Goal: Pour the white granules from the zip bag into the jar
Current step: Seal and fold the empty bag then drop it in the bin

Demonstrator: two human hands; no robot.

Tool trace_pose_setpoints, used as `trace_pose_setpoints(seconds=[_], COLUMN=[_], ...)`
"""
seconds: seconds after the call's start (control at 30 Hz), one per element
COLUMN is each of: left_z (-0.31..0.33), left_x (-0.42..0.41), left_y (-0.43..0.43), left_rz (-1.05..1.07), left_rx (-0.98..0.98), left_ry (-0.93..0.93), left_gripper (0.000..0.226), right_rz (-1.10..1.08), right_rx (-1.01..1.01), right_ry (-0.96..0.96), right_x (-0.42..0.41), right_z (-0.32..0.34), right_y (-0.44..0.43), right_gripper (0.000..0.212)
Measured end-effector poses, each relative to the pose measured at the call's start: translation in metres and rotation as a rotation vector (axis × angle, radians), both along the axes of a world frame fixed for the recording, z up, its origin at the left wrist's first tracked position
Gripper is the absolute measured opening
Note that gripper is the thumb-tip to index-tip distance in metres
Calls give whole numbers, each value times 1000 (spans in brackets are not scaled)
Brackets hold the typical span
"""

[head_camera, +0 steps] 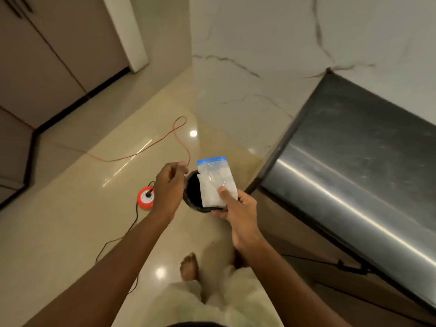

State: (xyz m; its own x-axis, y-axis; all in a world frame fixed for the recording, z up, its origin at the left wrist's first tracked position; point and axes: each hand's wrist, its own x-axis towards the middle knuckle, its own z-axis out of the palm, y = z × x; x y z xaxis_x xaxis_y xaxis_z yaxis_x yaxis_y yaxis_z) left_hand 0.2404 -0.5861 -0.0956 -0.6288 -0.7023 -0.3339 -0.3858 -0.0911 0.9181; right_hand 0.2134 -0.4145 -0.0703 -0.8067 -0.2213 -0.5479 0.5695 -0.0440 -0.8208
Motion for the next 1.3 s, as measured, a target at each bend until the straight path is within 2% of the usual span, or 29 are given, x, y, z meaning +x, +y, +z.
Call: trace_pose_setpoints(seconds=[0.1,0.23,0.43,0.57,0.8,0.9,1.03,1.2,1.3], left_z=[-49,-133,-300,-407,-524,-536,-513,-434,-362], left_x=[2,-19,-49,-59,-59,-54,-50,-43,-35], left_y=[-24,-45,-58,-65,-77,-78,-76,-67,-61], left_rz=[-22,-101,-131,-136,-125,-110,-107,-127,-131], left_rx=[-64,-136,-62,-21,-26,-22,-19,-34,-37], left_ry=[-75,-145,-175,-202,-223,-224,-240,-247,-233], left_gripper=[16,13,10,11,12,12,13,13,14], right_rz=[-66,-83,-81,-33,76,102,184,70,195], right_rx=[91,201,379,430,474,495,615,630,702], right_ry=[-148,-242,-317,-386,-445,-516,-528,-417,-251], right_x=[-18,-54,-112,-147,-181,-181,-178,-160,-136], right_z=[-62,-174,-376,-506,-659,-679,-653,-563,-479], right_y=[-40,-77,-99,-105,-136,-141,-145,-143,-133], right_gripper=[8,13,36,40,44,45,43,41,35])
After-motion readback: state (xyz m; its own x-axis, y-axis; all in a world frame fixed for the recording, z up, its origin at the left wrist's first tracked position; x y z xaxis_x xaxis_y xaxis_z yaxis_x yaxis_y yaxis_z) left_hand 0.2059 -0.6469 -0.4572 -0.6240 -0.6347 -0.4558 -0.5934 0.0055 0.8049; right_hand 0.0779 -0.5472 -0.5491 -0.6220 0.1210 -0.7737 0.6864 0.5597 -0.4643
